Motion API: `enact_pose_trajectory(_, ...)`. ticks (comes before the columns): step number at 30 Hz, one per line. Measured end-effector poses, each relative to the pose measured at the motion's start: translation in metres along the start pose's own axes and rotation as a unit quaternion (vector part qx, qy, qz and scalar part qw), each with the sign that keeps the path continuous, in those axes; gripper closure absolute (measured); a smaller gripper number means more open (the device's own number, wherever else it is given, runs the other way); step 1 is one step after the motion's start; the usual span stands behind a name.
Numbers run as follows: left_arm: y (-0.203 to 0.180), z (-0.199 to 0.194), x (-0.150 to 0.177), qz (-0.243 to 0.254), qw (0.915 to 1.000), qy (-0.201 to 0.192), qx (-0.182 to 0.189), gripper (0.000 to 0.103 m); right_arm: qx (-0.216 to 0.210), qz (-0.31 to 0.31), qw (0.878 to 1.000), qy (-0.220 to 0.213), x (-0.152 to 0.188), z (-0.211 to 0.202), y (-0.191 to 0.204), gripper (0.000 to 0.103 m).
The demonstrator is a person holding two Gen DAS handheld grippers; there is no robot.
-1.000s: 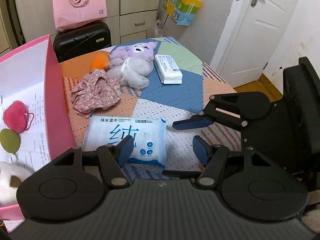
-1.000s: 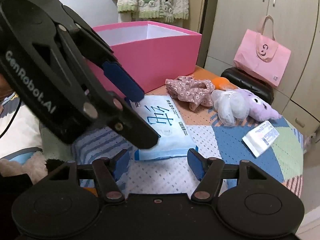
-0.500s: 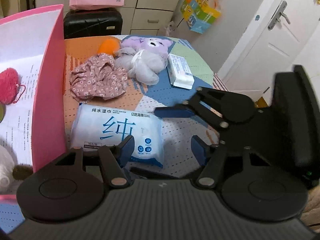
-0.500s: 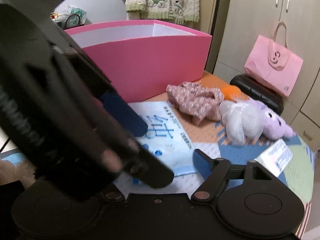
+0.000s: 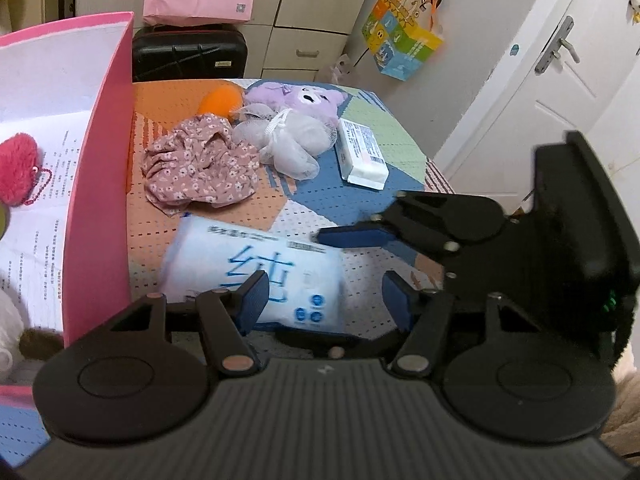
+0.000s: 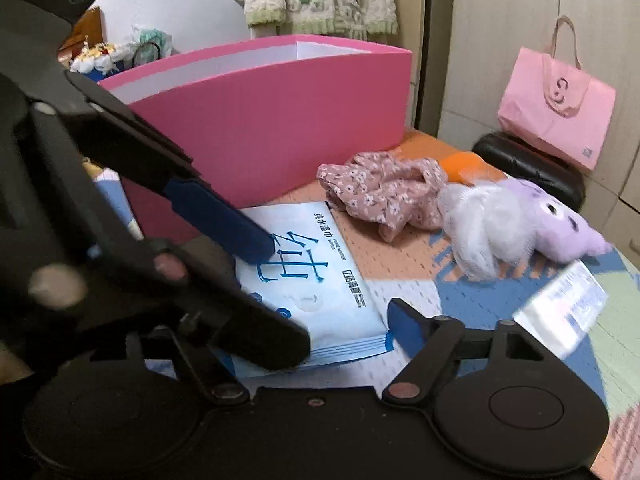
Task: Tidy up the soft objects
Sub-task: 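Close the left tool on the wet-wipes pack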
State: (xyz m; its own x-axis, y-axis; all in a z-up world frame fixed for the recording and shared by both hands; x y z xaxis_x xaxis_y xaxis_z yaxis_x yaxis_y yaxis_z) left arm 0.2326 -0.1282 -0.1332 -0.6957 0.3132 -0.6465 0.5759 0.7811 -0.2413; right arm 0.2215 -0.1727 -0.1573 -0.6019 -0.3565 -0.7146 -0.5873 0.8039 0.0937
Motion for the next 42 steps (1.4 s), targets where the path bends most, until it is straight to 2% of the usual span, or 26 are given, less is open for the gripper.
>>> enact_pose_trajectory(2, -0.003, -0.001, -0.001, -0.018, 0.9996, -0.004, 0.022, 0.042, 0.016, -0.019, 1.000, 0.002, 0.007, -0.006, 0.001, 0.023)
enact_pose_trajectory(4, -0.009, -0.002, -0.002, -0.023, 0.9989, -0.009, 0.041, 0.041, 0.015, -0.023, 1.000, 0.003, 0.013, -0.011, 0.000, 0.023)
enact_pose_trajectory(7, -0.011, 0.004, -0.002, -0.010, 0.9996, -0.012, 0.024, 0.041, 0.019, -0.031, 0.999, 0.005, 0.020, -0.020, -0.006, 0.022)
enact_pose_trajectory(10, -0.012, 0.007, -0.001, 0.001, 0.9998, -0.015, 0.013, 0.041, 0.057, -0.044, 0.997, 0.000, 0.026, -0.029, -0.017, 0.018)
enact_pose_trajectory(13, -0.011, 0.008, 0.000, 0.016, 0.9996, -0.023, 0.000, 0.041, 0.104, -0.031, 0.994, -0.009, 0.031, -0.039, -0.034, 0.015)
enact_pose_trajectory(16, -0.007, 0.012, 0.001, 0.019, 0.9993, -0.029, -0.016, 0.040, 0.099, -0.006, 0.995, -0.013, 0.038, -0.044, -0.043, 0.015)
enact_pose_trajectory(22, 0.009, 0.026, -0.001, 0.024, 0.9962, -0.036, -0.075, 0.038, 0.069, 0.059, 0.995, -0.045, 0.044, -0.042, -0.041, 0.016)
enact_pose_trajectory(25, 0.015, 0.035, 0.004, 0.004, 0.9973, -0.023, -0.070, 0.032, 0.077, 0.076, 0.991, -0.074, 0.046, -0.037, -0.039, 0.016)
enact_pose_trajectory(28, 0.017, 0.038, 0.006, -0.017, 0.9976, -0.031, -0.059, 0.027, 0.080, 0.088, 0.989, -0.090, 0.047, -0.037, -0.037, 0.016)
enact_pose_trajectory(31, 0.016, 0.038, 0.007, -0.029, 0.9975, -0.037, -0.053, 0.026, 0.094, 0.097, 0.985, -0.104, 0.046, -0.036, -0.034, 0.022)
enact_pose_trajectory(33, 0.014, 0.038, 0.008, -0.027, 0.9975, -0.042, -0.051, 0.026, 0.092, 0.098, 0.985, -0.109, 0.044, -0.035, -0.030, 0.030)
enact_pose_trajectory(35, 0.007, 0.039, 0.009, -0.018, 0.9977, -0.049, -0.044, 0.024, 0.098, 0.100, 0.983, -0.120, 0.044, -0.032, -0.028, 0.034)
enact_pose_trajectory(42, -0.005, 0.038, 0.014, 0.014, 0.9949, -0.073, -0.067, 0.024, 0.126, 0.106, 0.972, -0.169, 0.048, -0.033, -0.015, 0.039)
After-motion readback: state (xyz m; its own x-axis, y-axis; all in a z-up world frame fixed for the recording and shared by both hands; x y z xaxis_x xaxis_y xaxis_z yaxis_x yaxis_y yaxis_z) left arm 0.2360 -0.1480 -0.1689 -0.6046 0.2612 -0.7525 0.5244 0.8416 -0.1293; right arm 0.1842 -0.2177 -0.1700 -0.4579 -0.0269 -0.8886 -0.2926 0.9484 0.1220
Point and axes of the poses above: each gripper's, at about its wrist camera, not at the fingertips, and z roughly the way its jaws point, y to its left, x to its underside, the point moved 10 cm from there along z, roughly the way its jaws point, and after that the axes turned 8 degrees about z, right-handed, at the moved point
